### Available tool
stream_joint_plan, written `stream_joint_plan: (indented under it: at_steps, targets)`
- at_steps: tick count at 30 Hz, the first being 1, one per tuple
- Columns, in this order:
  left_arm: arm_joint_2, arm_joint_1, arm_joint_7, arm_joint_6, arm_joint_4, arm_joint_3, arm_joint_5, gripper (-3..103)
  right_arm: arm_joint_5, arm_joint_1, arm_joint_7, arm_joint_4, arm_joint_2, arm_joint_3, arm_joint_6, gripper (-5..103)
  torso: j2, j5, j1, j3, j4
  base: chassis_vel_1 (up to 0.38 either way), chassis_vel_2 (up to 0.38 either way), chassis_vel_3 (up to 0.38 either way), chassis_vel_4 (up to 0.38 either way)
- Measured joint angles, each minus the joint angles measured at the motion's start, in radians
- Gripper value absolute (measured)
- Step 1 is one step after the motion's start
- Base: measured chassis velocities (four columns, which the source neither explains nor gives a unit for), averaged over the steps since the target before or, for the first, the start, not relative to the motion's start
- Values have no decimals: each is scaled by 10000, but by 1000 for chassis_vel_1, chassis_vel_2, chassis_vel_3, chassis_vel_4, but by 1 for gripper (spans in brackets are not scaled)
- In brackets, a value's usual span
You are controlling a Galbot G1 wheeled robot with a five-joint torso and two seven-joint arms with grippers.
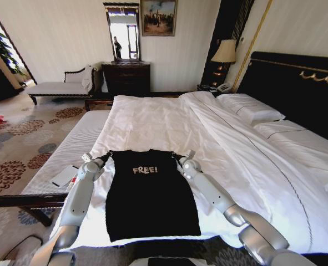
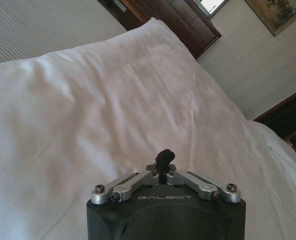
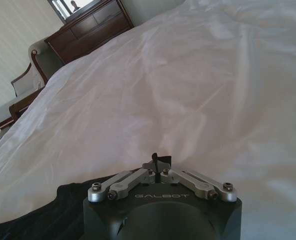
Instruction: Fold the clothes on the bed.
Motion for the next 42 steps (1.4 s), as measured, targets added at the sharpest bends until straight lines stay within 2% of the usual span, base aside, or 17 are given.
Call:
stream_joint_plan:
  at_steps: [8, 20, 34, 37, 42]
  targets:
    - [166, -271, 25, -40, 37, -1, -174, 1, -73, 375, 53, 18, 6, 289, 357, 0, -1, 0, 0, 0, 1, 0, 0, 0, 0]
    - [482, -1294, 51, -203, 550, 120, -641, 1, 513, 1083, 123, 201, -194, 627, 726, 0, -3, 1, 0, 1, 0, 0, 0, 0, 0]
    - [763, -2885, 172, -294, 1173, 531, -1030, 1, 1036, 2458, 172, 120, -428, 187, 822, 0, -3, 1, 2, -1, -1, 0, 0, 0, 0]
    - [858, -2791, 171, -297, 1019, 589, -1107, 1, 1041, 2448, 187, 192, -479, 91, 822, 0, -3, 3, 2, 0, -1, 0, 0, 0, 0]
    - [1066, -1758, 119, -299, 124, 551, -1185, 1, 1015, 1968, 313, 619, -761, -40, 803, 0, -3, 0, 2, 0, 6, 0, 0, 0, 0]
